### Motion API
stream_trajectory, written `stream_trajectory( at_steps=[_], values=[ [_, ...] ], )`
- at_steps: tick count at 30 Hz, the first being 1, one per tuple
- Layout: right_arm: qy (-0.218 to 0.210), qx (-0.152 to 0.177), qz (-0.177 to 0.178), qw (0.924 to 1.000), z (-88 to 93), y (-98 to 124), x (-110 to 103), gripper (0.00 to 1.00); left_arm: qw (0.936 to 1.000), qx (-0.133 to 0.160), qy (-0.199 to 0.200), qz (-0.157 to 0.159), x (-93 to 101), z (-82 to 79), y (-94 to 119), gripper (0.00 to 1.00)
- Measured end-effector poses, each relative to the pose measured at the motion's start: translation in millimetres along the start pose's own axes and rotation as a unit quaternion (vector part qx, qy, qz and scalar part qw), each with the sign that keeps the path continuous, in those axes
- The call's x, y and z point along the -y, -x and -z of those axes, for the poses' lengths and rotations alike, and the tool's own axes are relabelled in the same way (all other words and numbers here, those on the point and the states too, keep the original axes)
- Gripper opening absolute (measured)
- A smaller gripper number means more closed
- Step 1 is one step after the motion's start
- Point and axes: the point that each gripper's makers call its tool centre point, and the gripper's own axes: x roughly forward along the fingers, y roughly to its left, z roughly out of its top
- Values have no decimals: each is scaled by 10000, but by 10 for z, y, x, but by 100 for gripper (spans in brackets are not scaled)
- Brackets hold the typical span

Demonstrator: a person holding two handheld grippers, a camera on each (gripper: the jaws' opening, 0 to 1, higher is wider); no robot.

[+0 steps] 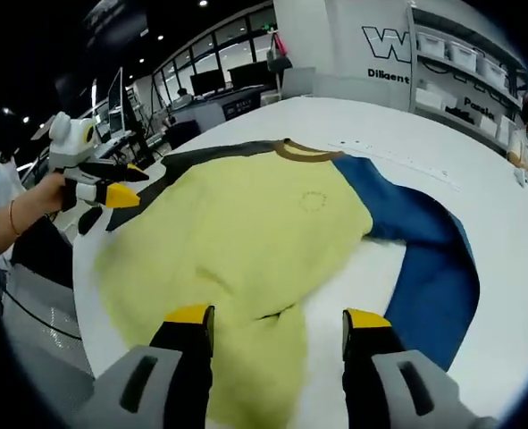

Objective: Fold the garment on the visible template until the final outline fits inside the template.

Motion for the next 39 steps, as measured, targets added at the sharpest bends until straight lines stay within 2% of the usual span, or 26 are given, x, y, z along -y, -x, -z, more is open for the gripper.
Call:
stream_trajectory(
  at_steps=[8, 13, 16, 20, 27, 29, 31, 36, 39],
  values=[
    [-31, -69, 71, 9999, 213, 103, -62, 48, 9999, -85, 55, -89, 63, 313, 203, 65],
    [25, -55, 240, 9997, 303, 177, -51, 42, 9993, -139, 317, -157, 69, 485, 281, 64],
    [45, -95, 317, 9994, 365, 206, -37, 38, 9982, -165, 499, -287, 26, 600, 321, 62],
    [-5, -79, 409, 9991, 387, 245, -14, 33, 9968, -175, 720, -310, 40, 714, 355, 59],
    [12, -247, 662, 9975, 523, 292, 12, 22, 9944, -332, 892, -469, 11, 914, 433, 50],
    [-1, -305, 723, 9969, 562, 305, 22, 19, 9934, -539, 859, -531, -13, 994, 444, 48],
    [-178, -395, 765, 9961, 627, 329, 0, 16, 9935, -551, 830, -554, -18, 1007, 460, 47],
    [-225, -494, 880, 9946, 734, 348, -6, 9, 9915, -671, 941, -594, -42, 1083, 484, 36],
    [-249, -480, 862, 9948, 755, 364, -25, 0, 9907, -743, 949, -633, -69, 1146, 509, 29]
  ],
)
